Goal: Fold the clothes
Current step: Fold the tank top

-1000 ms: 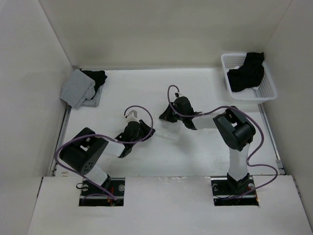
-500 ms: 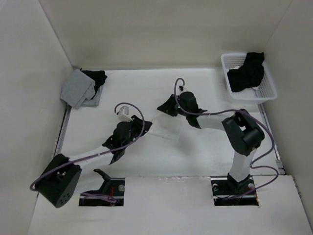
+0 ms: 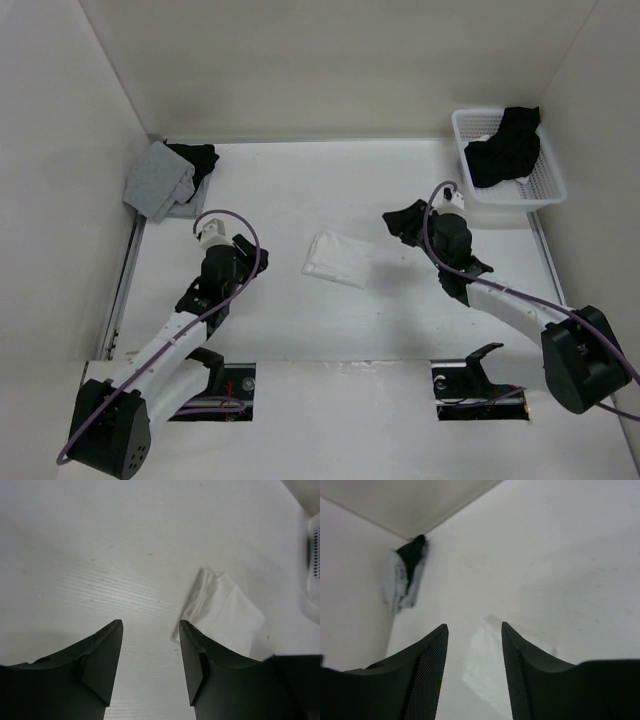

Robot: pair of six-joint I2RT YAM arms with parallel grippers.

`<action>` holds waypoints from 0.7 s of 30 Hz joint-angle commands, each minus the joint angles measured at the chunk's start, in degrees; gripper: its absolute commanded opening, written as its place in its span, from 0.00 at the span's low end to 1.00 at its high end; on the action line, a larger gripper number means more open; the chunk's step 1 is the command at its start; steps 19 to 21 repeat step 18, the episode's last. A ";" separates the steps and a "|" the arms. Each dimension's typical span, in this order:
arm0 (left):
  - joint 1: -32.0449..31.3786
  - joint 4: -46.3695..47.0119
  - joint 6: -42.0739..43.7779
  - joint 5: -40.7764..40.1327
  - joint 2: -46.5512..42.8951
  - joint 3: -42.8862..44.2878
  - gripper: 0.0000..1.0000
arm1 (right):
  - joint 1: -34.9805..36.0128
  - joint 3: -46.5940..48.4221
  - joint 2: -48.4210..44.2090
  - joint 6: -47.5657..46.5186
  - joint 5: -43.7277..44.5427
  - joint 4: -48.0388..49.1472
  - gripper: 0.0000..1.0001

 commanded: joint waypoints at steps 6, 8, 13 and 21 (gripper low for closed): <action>7.00 -5.81 3.09 -0.85 -2.48 0.42 0.47 | -1.46 -8.13 0.07 -1.77 14.11 3.99 0.51; 6.47 -4.49 3.35 -0.68 -1.34 0.95 0.46 | -1.90 -8.75 -0.72 -1.68 14.37 4.26 0.51; 3.40 -1.07 3.35 -1.55 4.28 2.96 0.45 | -3.22 -9.54 -1.42 -1.24 13.93 4.44 0.51; -0.38 0.61 4.49 -3.66 11.58 6.13 0.47 | -3.22 -9.63 -1.77 -1.59 13.93 4.44 0.51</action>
